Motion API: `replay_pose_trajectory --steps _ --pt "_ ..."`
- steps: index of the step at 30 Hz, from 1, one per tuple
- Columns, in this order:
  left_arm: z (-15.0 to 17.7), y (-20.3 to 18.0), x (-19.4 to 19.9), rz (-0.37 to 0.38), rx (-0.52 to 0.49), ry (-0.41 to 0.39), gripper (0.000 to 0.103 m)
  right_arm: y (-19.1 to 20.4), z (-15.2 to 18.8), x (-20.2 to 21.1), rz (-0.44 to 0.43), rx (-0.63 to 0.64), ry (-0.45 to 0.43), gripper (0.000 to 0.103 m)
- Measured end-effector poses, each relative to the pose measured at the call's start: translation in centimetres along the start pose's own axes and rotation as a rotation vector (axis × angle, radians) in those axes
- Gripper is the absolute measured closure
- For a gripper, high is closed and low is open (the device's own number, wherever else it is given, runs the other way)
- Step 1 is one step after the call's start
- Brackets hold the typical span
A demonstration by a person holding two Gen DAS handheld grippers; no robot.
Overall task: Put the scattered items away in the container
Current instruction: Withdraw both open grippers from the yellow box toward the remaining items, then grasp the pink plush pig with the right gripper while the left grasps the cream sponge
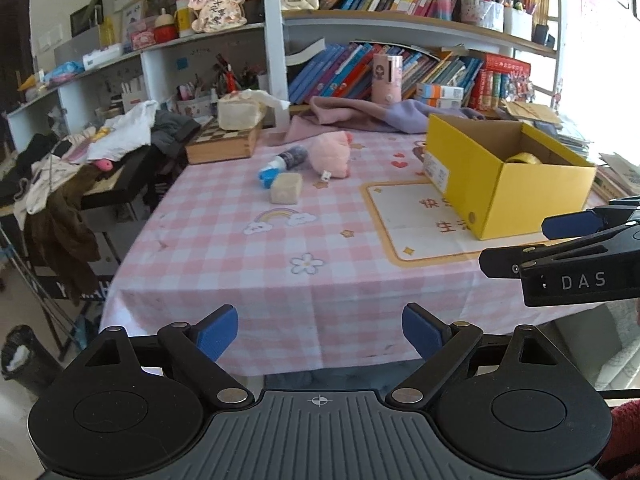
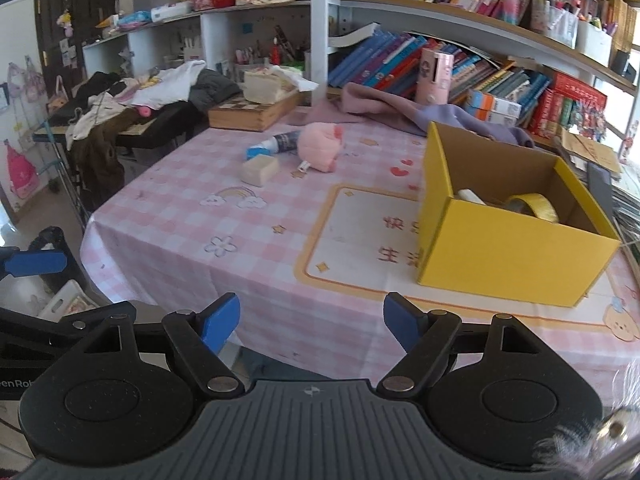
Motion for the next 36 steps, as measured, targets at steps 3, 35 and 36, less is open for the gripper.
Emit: replay_pose_trajectory --steps 3,35,36 --pt "-0.4 0.6 -0.6 -0.008 -0.005 0.001 0.011 0.6 -0.5 -0.8 -0.013 0.004 -0.003 0.025" --pt "-8.0 3.3 -16.8 0.020 -0.047 0.060 0.011 -2.3 -11.1 -18.4 -0.027 -0.027 0.076 0.022" --pt "-8.2 3.3 -17.4 0.020 -0.050 0.066 0.011 -2.2 -11.3 -19.1 -0.029 -0.023 0.083 0.022"
Point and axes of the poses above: each gripper's, at about its wrist camera, not at the fingertips, and x roughly against the way its jaws point, y to its left, z to its underside, the point moved 8 cm from there along -x, roughly the way its jaws point, and after that the axes turned 4 degrees about -y, right-handed, at the moved point
